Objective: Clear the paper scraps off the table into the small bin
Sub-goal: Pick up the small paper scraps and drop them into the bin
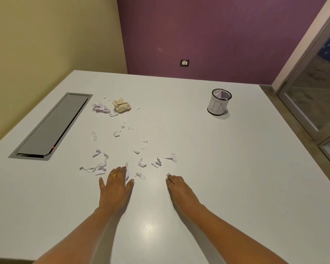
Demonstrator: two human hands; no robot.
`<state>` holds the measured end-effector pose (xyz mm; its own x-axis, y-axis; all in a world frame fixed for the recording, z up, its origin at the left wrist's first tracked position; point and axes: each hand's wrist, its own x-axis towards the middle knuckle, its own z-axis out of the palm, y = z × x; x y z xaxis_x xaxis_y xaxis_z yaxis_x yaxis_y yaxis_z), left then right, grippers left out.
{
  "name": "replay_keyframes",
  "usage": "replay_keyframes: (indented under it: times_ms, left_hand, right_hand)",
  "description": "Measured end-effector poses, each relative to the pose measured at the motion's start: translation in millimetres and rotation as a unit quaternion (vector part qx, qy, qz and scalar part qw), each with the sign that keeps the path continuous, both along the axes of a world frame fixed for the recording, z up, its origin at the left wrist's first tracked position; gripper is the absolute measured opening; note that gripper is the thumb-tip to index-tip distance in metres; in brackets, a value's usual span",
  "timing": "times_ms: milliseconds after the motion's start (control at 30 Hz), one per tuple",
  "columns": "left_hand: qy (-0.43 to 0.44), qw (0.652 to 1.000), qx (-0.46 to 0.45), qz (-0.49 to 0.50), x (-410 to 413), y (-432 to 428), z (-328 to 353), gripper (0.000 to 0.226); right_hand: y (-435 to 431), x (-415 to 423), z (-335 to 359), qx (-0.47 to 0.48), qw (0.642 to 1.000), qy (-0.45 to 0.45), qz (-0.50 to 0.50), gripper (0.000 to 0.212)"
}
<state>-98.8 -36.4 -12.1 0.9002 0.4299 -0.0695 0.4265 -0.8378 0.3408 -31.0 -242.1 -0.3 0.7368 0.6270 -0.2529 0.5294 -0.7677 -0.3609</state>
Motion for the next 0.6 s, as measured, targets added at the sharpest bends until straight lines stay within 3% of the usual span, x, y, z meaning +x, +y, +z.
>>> replay_keyframes:
  times_ms: [333, 500, 600]
  left_hand:
    - [-0.001, 1.0, 0.002, -0.002, -2, -1, 3, 0.049]
    - [-0.003, 1.0, -0.005, -0.007, 5, -3, 4, 0.048]
    - [0.0, 1.0, -0.001, -0.009, 7, -4, 2, 0.049]
  right_hand:
    - [-3, 10, 11, 0.087, 0.988, 0.05, -0.117, 0.02]
    - [-6, 19, 5, 0.106, 0.986, 0.038, -0.121, 0.017]
    - [-5, 25, 8, 0.12, 0.99, -0.021, -0.074, 0.019]
